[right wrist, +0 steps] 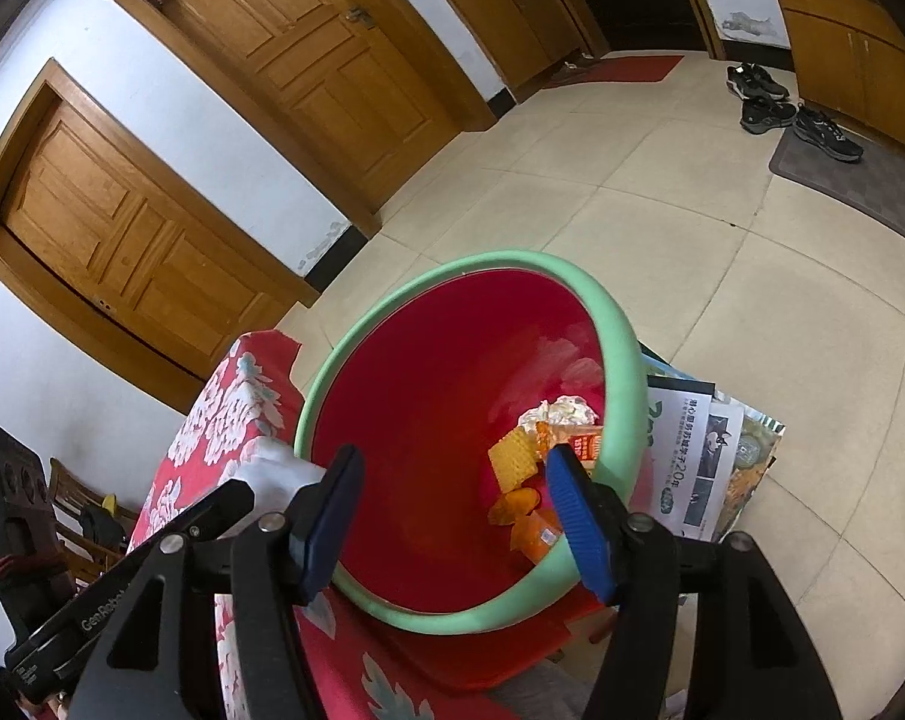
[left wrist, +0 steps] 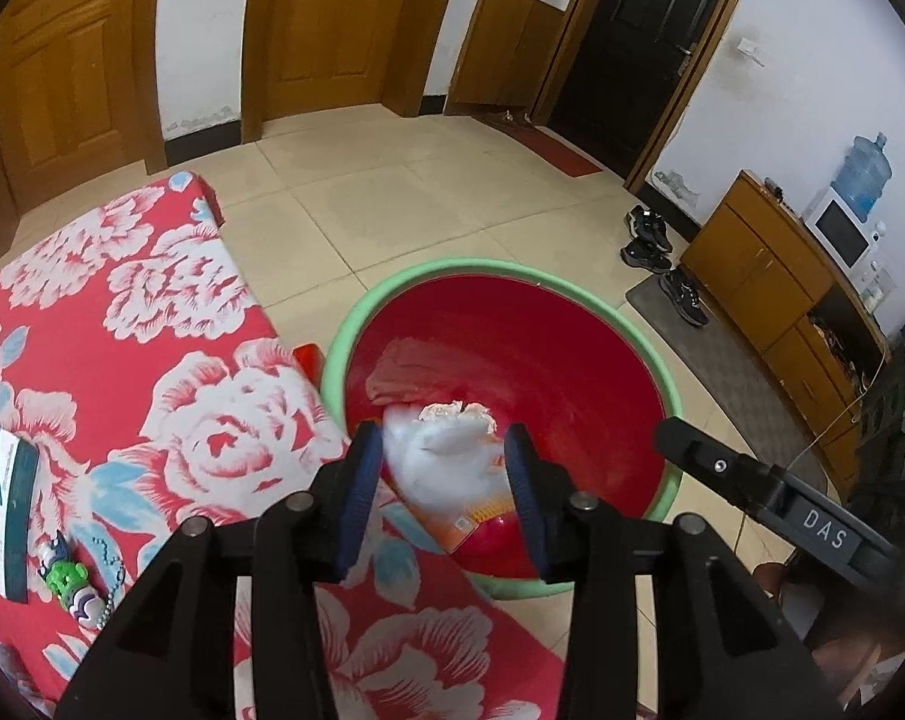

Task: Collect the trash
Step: 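Open both tools to drop the cloth and snack bag into the bucket, then grasp the light blue plastic tube with the left tool while the right tool returns toward the table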

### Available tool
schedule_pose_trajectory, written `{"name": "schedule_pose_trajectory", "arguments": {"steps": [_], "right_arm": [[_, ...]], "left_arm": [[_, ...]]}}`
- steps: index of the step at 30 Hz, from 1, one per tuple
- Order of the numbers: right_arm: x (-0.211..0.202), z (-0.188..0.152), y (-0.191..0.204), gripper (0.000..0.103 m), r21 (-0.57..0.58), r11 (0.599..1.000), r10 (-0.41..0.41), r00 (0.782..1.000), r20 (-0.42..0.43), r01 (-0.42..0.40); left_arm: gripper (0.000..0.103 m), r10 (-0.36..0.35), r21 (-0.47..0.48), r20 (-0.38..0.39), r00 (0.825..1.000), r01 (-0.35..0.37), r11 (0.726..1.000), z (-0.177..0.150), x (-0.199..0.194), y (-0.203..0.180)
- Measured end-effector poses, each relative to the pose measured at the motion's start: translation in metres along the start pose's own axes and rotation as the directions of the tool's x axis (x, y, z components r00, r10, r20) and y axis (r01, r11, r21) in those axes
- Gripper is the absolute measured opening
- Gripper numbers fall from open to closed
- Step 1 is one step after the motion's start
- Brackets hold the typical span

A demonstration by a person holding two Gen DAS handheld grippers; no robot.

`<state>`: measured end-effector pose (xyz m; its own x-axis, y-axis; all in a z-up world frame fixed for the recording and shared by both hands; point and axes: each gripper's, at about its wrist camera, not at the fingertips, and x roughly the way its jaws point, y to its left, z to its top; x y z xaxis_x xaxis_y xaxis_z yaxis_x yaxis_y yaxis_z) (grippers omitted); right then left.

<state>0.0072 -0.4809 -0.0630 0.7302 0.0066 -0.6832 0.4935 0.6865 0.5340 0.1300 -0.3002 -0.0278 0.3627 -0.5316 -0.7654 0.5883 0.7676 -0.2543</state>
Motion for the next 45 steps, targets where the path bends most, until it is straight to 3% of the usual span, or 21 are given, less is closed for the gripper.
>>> {"name": "schedule_pose_trajectory", "arguments": {"steps": [10,25,45], "right_arm": [[-0.006,-0.002,0.003,0.066,-0.010,1.000,0.009,1.000,0.006,-0.009],[-0.022,-0.025,0.030,0.069,-0.062,0.997,0.049,0.999,-0.011,-0.049],[-0.039,-0.069,0.078,0.072,-0.178,0.977,0.110,0.992,-0.061,-0.119]], "left_arm": [[0.042,0.013,-0.017,0.009,1.000,-0.013,1.000,-0.004,-0.014,0.003],[0.042,0.086,-0.133,0.046,0.995,-0.079,0.988,-0.040,-0.074,0.042],[0.042,0.244,-0.255,0.081,0.967,-0.216,0.942,-0.094,-0.144,0.105]]}}
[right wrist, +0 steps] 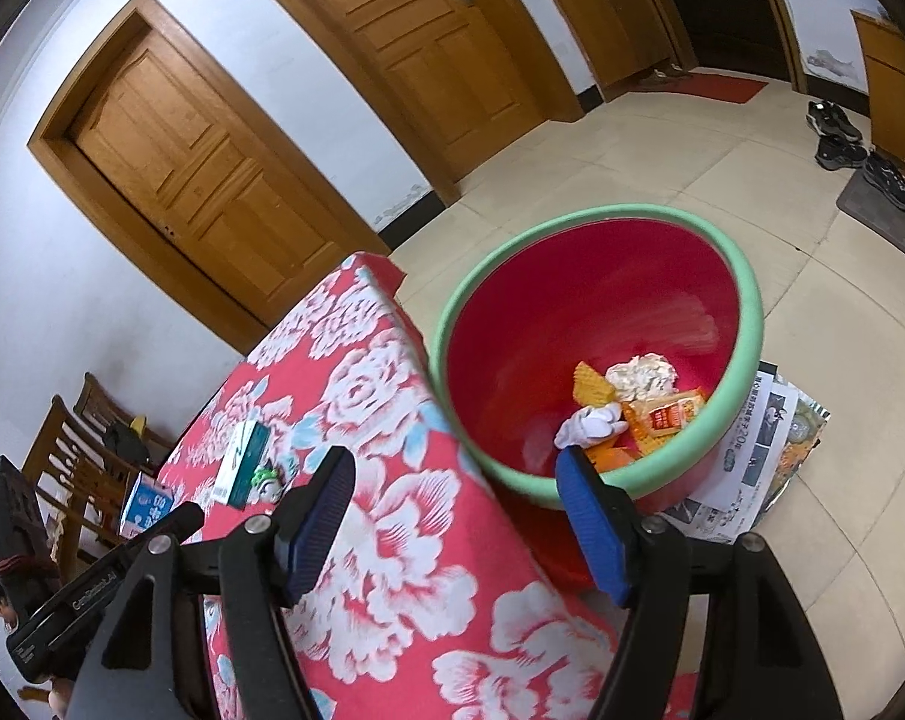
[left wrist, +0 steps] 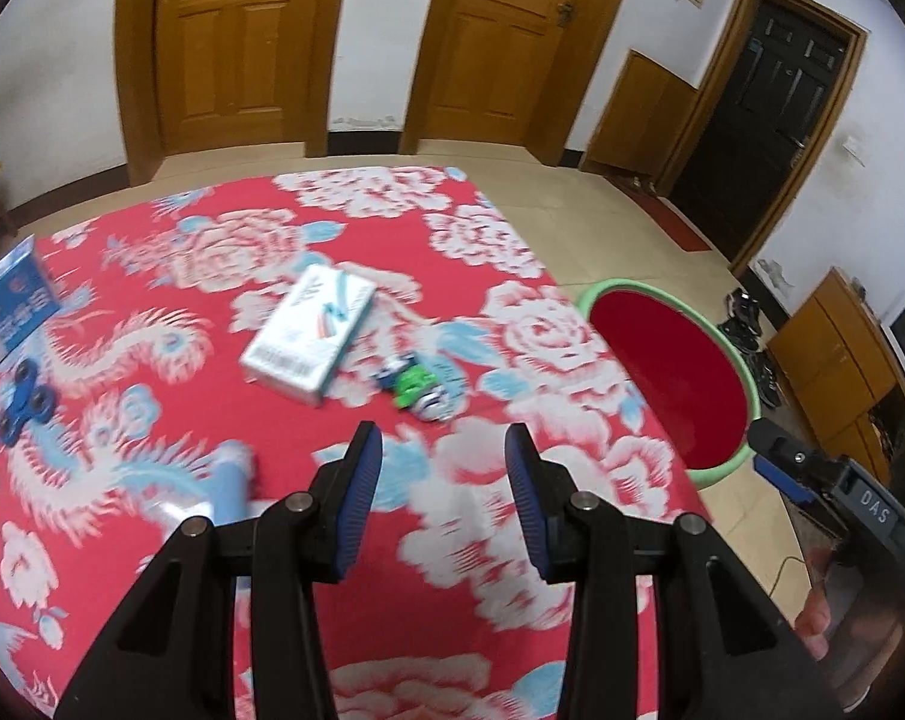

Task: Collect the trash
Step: 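Grasp the light blue plastic tube with the left tool while the right tool returns toward the table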

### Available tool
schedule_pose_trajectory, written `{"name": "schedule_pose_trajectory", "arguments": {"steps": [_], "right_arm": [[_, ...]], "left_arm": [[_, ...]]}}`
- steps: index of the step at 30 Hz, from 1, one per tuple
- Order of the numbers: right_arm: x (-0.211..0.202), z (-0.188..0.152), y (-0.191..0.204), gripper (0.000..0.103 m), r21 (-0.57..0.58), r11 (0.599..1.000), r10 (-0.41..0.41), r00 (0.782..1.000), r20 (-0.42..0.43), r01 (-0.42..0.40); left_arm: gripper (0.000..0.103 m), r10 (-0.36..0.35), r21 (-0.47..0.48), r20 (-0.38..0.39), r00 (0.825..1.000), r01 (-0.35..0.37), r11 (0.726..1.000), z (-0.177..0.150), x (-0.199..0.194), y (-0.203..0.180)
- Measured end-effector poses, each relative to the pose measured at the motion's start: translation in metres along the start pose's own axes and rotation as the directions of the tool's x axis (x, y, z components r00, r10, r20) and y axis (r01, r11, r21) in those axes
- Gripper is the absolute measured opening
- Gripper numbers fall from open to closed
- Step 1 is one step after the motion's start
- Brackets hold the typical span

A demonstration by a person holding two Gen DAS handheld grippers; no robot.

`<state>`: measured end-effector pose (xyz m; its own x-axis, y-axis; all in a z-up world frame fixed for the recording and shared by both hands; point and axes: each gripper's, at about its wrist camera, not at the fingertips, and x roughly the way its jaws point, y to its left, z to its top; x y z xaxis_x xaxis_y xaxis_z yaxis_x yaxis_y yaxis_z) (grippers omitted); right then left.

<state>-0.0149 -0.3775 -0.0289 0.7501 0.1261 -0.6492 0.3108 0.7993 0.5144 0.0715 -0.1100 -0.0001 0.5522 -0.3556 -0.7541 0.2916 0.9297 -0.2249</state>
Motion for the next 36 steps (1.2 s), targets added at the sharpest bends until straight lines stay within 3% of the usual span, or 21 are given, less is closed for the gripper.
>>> {"name": "schedule_pose_trajectory", "arguments": {"steps": [16,23,26,36], "right_arm": [[0.014,-0.015,0.025,0.073,-0.059,0.998,0.003,0.999,-0.053,-0.006],[0.019,-0.017,0.030,0.073,-0.071,0.997,0.004,0.997,-0.071,-0.009],[0.020,-0.019,0.033,0.073,-0.075,0.997,0.004,0.997,-0.077,-0.010],[0.028,-0.019,0.051,0.073,-0.121,0.992,0.009,0.995,-0.095,-0.021]], "left_arm": [[0.042,0.107,-0.092,-0.020,0.994,-0.108,0.990,-0.018,0.005,0.061],[0.026,0.137,-0.090,-0.036,0.990,-0.140,0.986,-0.022,0.013,0.067],[0.017,0.135,-0.078,-0.026,0.991,-0.136,0.988,-0.023,0.013,0.067],[0.017,0.085,-0.105,0.033,0.996,-0.081,0.991,-0.015,-0.003,0.073]]}}
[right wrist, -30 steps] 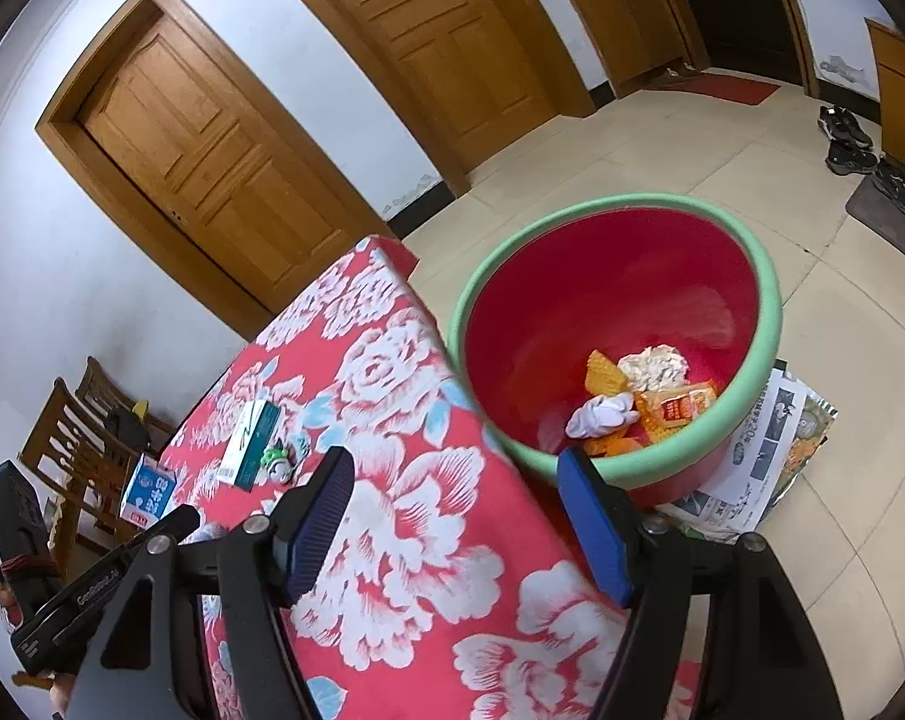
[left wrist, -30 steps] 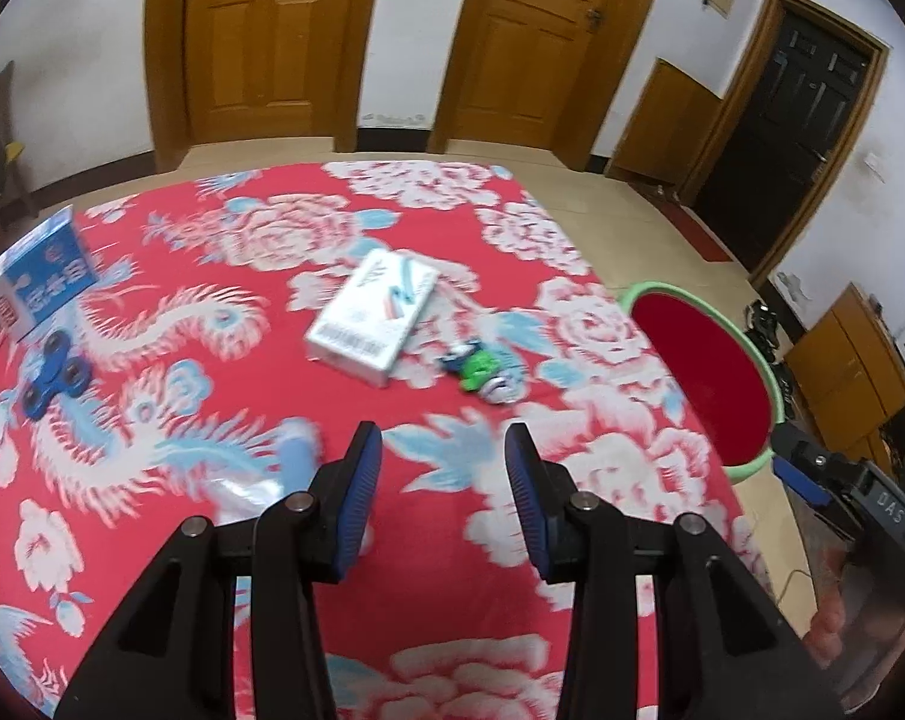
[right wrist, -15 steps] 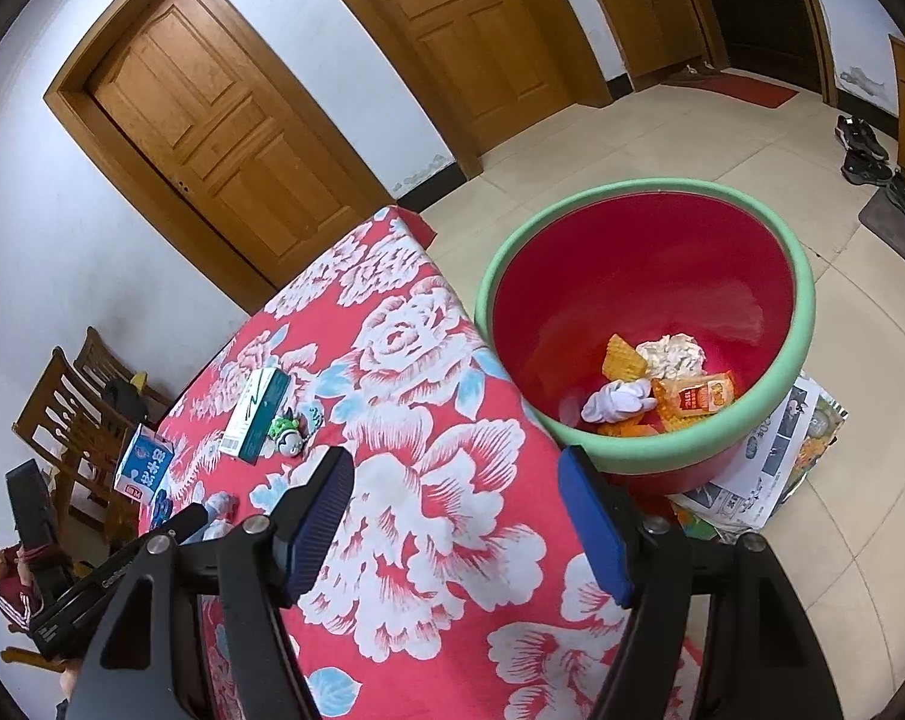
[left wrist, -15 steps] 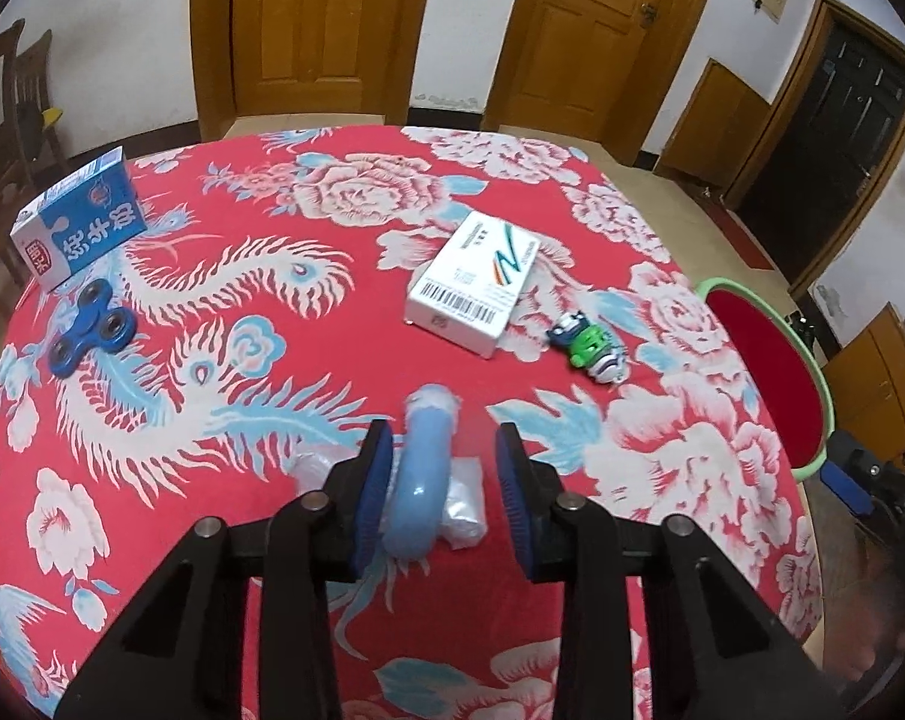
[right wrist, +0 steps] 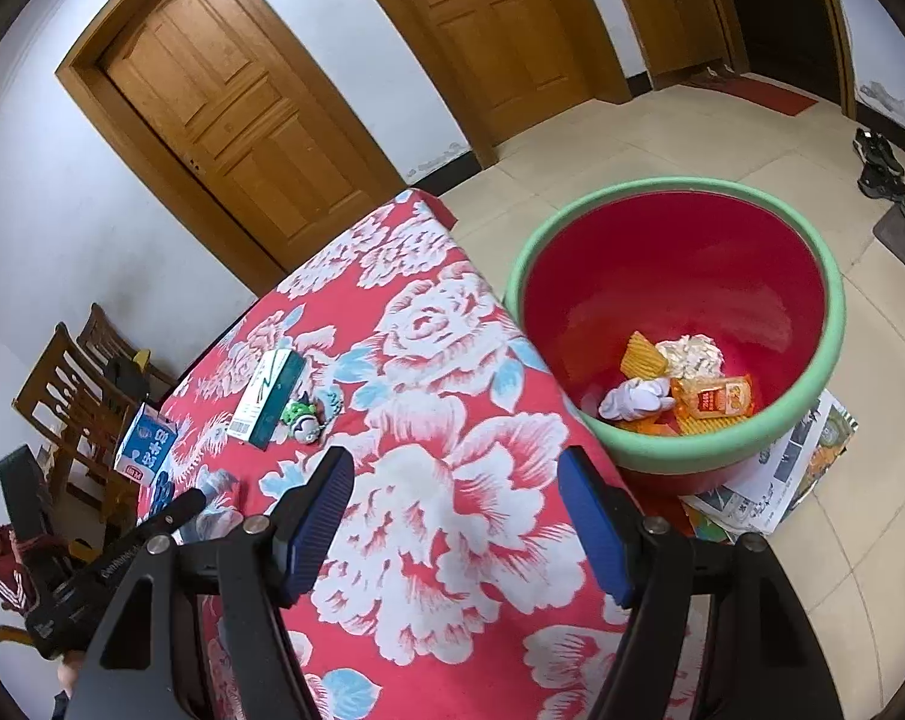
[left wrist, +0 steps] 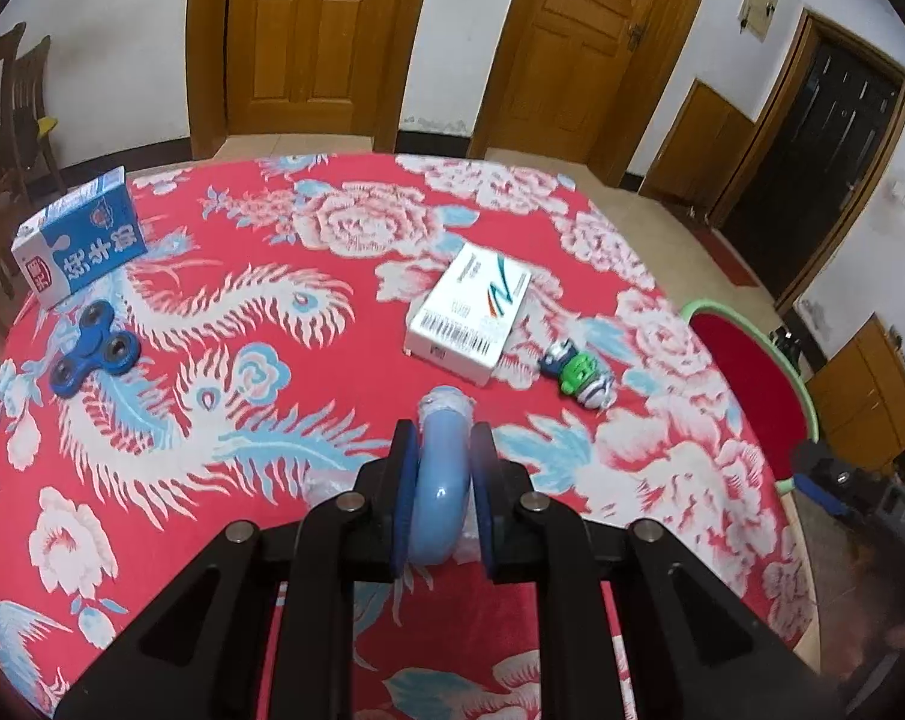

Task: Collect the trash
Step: 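Grasp the light blue plastic tube with the left tool while the right tool returns toward the table, then hold the blue tube in the left tool while the right tool grasps the green toy keychain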

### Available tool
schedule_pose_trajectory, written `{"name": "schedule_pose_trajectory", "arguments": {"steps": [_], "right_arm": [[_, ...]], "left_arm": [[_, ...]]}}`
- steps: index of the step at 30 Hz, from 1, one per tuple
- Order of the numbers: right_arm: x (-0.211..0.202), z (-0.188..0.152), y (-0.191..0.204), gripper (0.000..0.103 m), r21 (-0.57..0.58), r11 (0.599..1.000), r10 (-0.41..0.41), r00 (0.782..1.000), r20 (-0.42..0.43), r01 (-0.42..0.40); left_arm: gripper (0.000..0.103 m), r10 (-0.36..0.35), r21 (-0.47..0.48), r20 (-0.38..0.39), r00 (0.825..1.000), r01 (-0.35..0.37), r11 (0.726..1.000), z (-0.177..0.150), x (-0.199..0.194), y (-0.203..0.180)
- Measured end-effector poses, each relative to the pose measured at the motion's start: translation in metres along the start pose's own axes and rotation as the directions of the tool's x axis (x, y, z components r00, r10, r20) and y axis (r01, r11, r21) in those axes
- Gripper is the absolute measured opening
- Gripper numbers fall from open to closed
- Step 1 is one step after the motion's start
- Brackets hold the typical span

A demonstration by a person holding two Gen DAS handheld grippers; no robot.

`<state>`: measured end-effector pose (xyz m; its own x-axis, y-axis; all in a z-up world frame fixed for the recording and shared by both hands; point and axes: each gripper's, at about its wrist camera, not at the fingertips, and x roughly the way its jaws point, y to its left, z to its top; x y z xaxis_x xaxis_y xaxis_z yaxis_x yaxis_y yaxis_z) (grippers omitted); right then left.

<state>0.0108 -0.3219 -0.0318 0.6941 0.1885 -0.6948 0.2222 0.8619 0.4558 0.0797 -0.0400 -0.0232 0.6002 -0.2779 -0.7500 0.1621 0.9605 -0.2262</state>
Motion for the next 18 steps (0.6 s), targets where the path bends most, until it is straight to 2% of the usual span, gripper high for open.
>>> {"name": "schedule_pose_trajectory", "arguments": {"steps": [8,18], "right_arm": [[0.015,0.003,0.025,0.073,-0.056,0.998,0.009,1.000,-0.025,-0.011],[0.047,0.010,0.072,0.073,-0.184,0.982,0.018,0.998,-0.062,-0.030]], "left_arm": [[0.017,0.005,-0.029,0.048,0.999,-0.003,1.000,0.017,-0.008,0.012],[0.017,0.025,-0.078,0.051,0.998,-0.021,0.997,0.026,0.001,0.036]]}}
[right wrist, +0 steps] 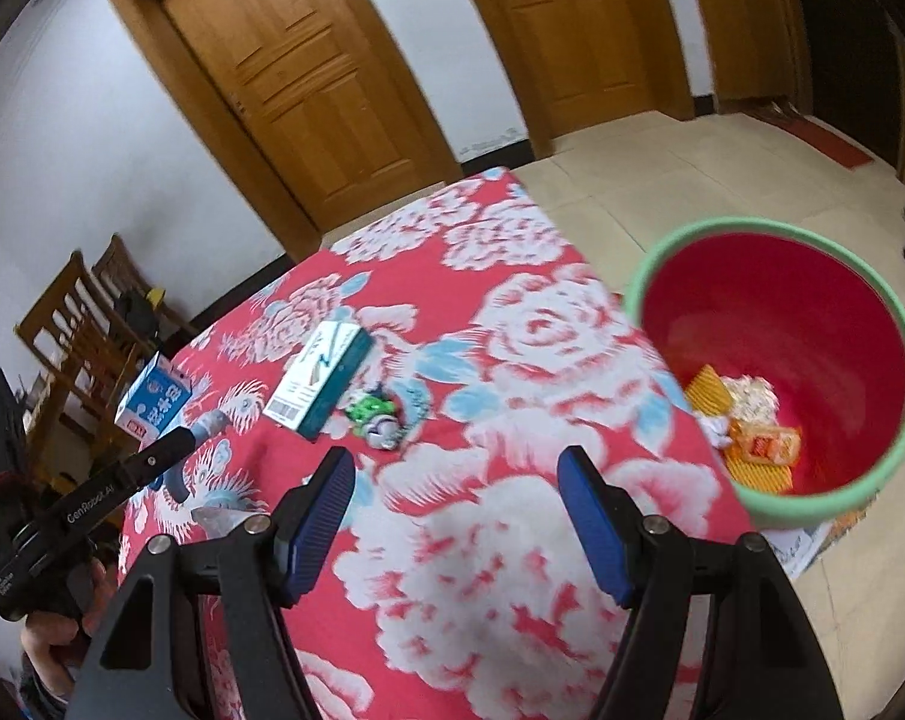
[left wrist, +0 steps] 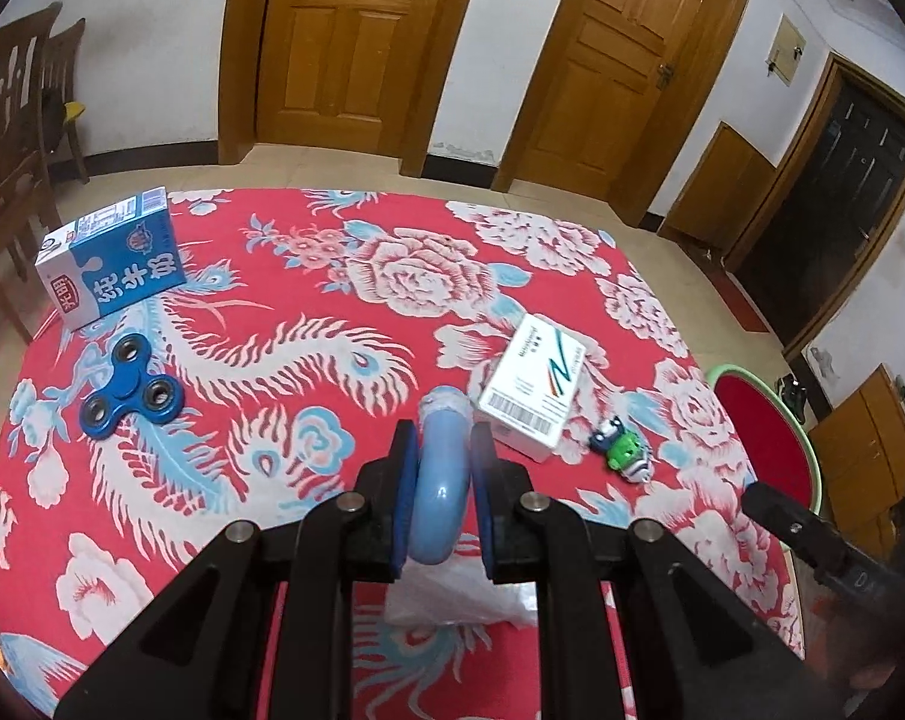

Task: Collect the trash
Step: 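Hold the blue tube in the left tool while the right tool grasps the green toy keychain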

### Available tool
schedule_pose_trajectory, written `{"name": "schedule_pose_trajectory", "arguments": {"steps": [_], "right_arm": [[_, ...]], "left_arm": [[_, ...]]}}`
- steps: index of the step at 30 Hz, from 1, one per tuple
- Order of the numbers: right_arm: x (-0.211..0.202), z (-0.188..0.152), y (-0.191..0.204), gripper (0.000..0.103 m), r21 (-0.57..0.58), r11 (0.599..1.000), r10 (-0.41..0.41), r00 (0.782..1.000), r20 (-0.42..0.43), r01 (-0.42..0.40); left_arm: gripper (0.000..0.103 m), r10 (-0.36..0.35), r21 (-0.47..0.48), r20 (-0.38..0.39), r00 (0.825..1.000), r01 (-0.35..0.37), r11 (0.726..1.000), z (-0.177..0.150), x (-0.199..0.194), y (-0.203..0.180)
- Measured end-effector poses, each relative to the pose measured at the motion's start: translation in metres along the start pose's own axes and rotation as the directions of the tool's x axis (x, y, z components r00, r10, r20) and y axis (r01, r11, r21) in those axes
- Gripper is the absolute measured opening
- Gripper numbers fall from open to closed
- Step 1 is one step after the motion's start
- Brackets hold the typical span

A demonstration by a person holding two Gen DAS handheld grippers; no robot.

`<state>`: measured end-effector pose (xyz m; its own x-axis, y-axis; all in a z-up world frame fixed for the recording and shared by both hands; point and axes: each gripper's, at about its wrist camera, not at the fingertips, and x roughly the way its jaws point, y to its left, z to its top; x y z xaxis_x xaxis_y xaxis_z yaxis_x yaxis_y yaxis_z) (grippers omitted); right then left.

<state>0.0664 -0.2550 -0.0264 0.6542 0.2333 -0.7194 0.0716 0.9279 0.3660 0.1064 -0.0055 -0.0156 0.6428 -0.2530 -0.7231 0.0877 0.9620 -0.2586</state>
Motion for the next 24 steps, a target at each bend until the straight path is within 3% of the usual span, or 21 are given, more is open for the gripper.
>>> {"name": "schedule_pose_trajectory", "arguments": {"steps": [9,18,23,24], "right_arm": [[0.041,0.008,0.031,0.071,-0.094,0.996,-0.002,0.998,-0.062,-0.004],[0.072,0.007,0.041,0.051,-0.139,0.990,-0.035,0.994,-0.101,0.021],[0.075,0.006,0.046,0.041,-0.182,0.982,-0.060,0.995,-0.079,0.045],[0.075,0.005,0.046,0.035,-0.187,0.981,-0.061,0.995,-0.077,0.046]], "left_arm": [[0.017,0.008,-0.032,-0.004,1.000,-0.009,0.999,0.004,0.008,0.016],[0.017,-0.001,-0.052,-0.024,1.000,-0.001,0.999,0.003,0.022,0.025],[0.017,-0.004,-0.059,-0.033,0.999,0.002,0.998,0.002,0.026,0.027],[0.017,-0.003,-0.059,-0.033,0.999,0.002,0.998,0.002,0.026,0.027]]}}
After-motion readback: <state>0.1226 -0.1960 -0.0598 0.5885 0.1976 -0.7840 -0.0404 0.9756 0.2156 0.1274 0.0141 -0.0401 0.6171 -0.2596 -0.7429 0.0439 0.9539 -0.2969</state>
